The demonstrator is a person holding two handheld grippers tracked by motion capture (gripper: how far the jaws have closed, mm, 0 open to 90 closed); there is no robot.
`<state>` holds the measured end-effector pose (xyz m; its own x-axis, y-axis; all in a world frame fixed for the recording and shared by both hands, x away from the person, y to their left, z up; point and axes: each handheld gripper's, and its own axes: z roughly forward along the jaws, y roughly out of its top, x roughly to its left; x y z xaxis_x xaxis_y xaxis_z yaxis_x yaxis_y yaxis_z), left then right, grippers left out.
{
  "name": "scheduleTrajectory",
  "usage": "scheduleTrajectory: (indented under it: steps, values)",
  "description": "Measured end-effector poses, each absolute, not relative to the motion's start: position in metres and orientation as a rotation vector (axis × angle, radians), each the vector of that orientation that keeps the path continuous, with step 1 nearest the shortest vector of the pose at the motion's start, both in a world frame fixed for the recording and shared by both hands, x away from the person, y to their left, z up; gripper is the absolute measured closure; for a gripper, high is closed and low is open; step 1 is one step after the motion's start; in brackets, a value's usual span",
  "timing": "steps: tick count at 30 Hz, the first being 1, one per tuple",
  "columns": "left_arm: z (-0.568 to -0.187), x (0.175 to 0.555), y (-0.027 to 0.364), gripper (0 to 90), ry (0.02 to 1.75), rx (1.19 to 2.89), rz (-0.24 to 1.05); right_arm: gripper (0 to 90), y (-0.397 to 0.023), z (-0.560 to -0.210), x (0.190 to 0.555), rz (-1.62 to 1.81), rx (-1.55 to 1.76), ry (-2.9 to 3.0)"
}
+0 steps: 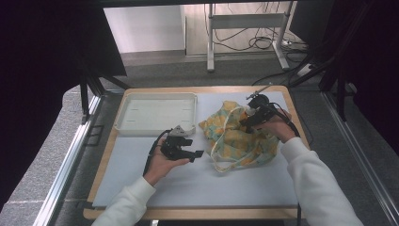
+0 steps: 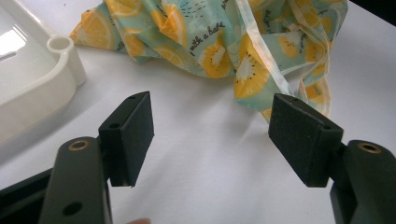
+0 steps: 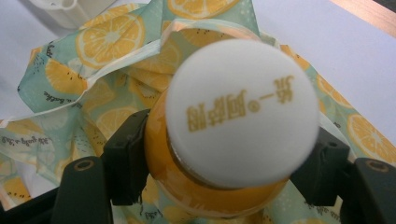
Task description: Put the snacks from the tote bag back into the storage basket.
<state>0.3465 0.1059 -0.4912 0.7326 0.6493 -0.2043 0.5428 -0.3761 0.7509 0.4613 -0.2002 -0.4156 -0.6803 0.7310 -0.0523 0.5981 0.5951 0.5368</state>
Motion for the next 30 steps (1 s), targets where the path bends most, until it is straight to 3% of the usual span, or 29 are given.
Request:
scheduleTrajectory:
  steps: [30]
  values:
    - [-0.498,0.338,0.110,30.7,0.913,2.070,0.139,30.5,-0.200,-0.351,0.438,0.935,0.997,2.495]
